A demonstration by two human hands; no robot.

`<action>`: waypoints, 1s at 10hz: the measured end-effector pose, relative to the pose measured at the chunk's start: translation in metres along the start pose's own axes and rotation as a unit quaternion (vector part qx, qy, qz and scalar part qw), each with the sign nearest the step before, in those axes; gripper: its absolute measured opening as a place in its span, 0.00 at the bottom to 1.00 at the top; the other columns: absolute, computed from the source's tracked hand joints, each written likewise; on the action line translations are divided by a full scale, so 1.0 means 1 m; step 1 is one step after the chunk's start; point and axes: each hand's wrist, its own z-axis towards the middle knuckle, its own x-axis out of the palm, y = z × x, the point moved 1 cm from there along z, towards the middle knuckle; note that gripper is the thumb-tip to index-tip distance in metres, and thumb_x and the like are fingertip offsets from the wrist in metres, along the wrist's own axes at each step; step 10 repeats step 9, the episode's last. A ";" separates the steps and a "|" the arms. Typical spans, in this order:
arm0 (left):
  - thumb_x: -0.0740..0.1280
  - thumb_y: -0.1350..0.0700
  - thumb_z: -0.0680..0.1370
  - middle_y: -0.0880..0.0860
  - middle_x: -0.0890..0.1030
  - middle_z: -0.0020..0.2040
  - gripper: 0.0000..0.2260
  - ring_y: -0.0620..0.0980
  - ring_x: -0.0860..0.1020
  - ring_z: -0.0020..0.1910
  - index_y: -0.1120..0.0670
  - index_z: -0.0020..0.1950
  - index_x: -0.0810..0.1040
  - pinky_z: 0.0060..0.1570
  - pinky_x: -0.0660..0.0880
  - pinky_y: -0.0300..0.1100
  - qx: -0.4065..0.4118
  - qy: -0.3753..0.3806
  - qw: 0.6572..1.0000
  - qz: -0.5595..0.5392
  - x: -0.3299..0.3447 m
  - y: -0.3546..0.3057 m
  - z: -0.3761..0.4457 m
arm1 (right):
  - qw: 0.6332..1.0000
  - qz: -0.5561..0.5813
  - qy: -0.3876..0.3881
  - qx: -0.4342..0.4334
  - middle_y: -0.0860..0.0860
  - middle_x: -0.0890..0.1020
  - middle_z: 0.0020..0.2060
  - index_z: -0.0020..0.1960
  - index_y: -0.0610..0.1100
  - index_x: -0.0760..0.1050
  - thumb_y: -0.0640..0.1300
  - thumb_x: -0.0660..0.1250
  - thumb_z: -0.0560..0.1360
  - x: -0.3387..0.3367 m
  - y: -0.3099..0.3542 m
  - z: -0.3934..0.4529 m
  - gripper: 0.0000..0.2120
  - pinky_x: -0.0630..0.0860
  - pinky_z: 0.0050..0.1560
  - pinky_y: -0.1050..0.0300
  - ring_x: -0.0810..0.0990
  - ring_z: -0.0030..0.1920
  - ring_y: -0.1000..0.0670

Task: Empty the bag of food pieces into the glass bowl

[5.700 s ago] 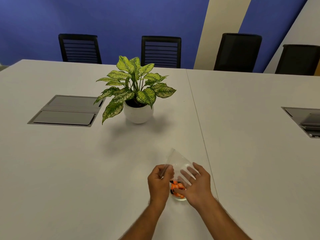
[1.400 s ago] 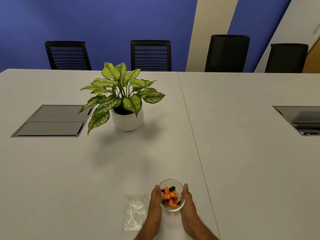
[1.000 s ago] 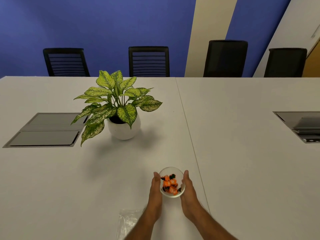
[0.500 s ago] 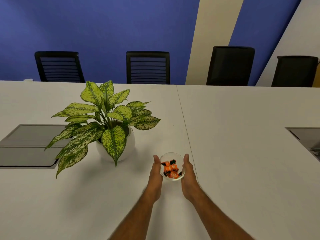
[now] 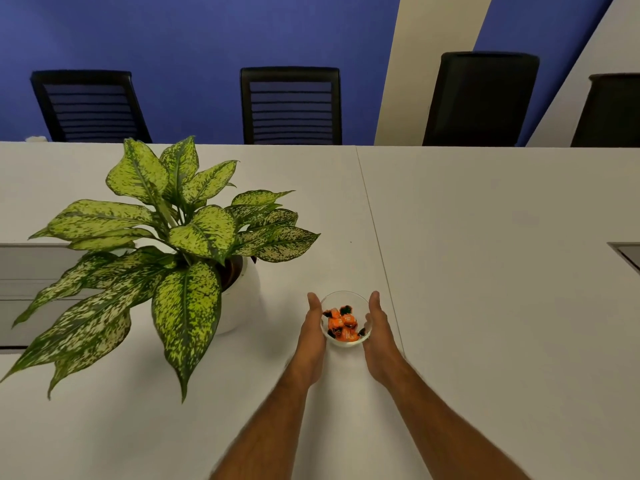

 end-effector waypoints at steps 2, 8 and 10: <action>0.42 0.37 0.82 0.52 0.75 0.60 0.33 0.42 0.77 0.46 0.57 0.77 0.64 0.59 0.66 0.43 -0.008 0.005 1.000 0.005 -0.001 -0.003 0.009 | 1.000 -0.005 -0.002 0.009 0.46 0.64 0.74 0.75 0.49 0.55 0.67 0.50 0.77 0.004 -0.003 0.015 0.33 0.63 0.64 0.51 0.67 0.68 0.48; 0.54 0.27 0.74 0.52 0.64 0.79 0.40 0.54 0.63 0.77 0.50 0.79 0.58 0.77 0.60 0.54 0.002 -0.063 0.980 0.191 -0.023 0.013 0.007 | 0.998 0.029 -0.024 -0.041 0.49 0.62 0.76 0.76 0.51 0.57 0.65 0.53 0.77 -0.028 -0.010 -0.009 0.32 0.59 0.75 0.47 0.60 0.75 0.49; 0.61 0.33 0.76 0.53 0.61 0.80 0.38 0.53 0.61 0.78 0.52 0.80 0.57 0.76 0.60 0.51 0.033 -0.098 0.959 0.264 -0.026 0.023 -0.015 | 0.992 0.074 -0.064 -0.082 0.46 0.72 0.69 0.71 0.45 0.66 0.58 0.58 0.78 -0.047 -0.004 -0.033 0.25 0.68 0.69 0.47 0.70 0.70 0.46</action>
